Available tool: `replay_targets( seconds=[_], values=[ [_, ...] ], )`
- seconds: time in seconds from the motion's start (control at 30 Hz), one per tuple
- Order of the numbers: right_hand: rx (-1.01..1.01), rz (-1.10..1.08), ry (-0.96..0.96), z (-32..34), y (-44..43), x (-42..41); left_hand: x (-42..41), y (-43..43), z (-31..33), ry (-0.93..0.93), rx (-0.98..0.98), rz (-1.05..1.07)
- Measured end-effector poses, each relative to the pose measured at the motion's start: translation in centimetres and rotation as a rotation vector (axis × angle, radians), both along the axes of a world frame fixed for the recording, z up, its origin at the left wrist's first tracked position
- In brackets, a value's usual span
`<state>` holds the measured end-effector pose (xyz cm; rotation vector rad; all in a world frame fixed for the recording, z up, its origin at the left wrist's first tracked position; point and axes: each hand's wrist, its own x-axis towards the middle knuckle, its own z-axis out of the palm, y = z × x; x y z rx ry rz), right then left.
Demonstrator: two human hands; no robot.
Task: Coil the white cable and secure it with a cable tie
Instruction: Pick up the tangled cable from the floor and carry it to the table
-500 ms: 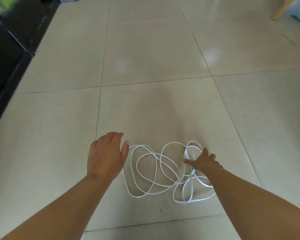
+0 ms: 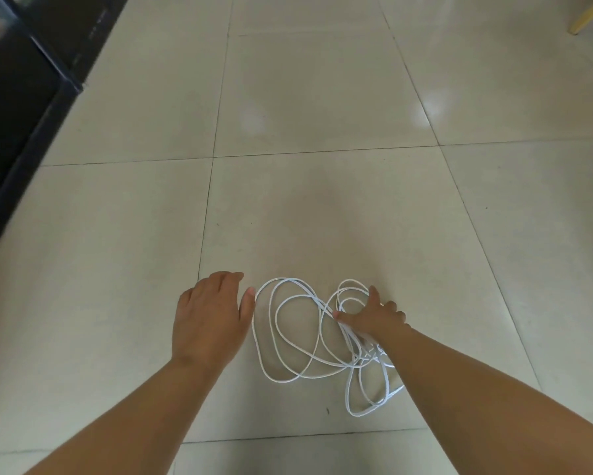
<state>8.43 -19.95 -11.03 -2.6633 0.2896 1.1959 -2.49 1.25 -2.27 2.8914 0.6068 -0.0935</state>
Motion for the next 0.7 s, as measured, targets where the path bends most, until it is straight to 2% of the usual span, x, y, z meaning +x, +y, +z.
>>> replay_targets(
  seconds=[0.13,0.4,0.5,0.7],
  values=[
    [-0.001,0.109,0.01,-0.1,1.8,-0.7,-0.9,1.4,0.1,0.04,-0.014,0.041],
    [-0.012,0.195,0.038,0.3,2.6,-1.0,-2.0,-0.5,-2.4,0.116,-0.12,0.098],
    [-0.027,0.198,0.049,0.2,2.3,-1.2,-2.1,-1.1,-4.0,0.218,-0.163,0.161],
    [-0.035,0.207,0.048,0.1,1.8,-1.5,-2.4,-3.0,-7.2,0.44,-0.463,0.402]
  ],
)
